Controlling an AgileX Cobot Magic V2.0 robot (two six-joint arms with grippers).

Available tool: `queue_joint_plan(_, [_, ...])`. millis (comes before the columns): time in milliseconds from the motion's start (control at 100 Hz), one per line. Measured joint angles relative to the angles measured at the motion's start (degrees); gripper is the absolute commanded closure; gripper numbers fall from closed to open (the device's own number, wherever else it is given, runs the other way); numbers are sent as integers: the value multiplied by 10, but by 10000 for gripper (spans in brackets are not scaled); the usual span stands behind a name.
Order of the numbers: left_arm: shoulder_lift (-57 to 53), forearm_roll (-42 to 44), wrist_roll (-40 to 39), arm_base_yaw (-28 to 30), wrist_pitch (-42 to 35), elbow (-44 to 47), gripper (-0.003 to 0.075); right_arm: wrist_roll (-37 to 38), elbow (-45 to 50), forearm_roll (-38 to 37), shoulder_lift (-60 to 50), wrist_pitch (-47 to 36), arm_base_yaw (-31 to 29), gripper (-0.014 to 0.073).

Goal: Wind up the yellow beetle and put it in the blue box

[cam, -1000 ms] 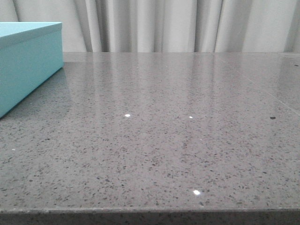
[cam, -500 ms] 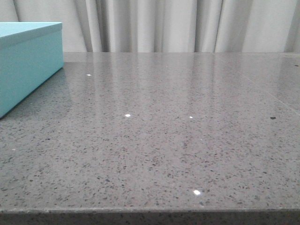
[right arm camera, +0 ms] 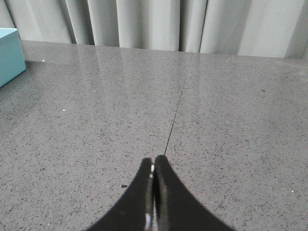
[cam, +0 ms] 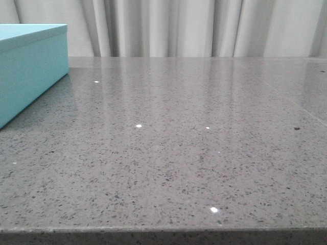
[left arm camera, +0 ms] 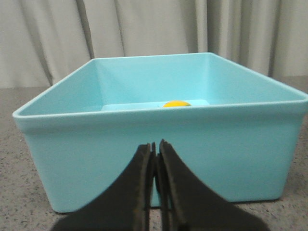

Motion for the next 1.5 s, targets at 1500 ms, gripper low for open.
queue_joint_plan(1500, [0, 1, -1, 4, 9, 0, 739, 0, 33, -6, -1, -80, -17, 660])
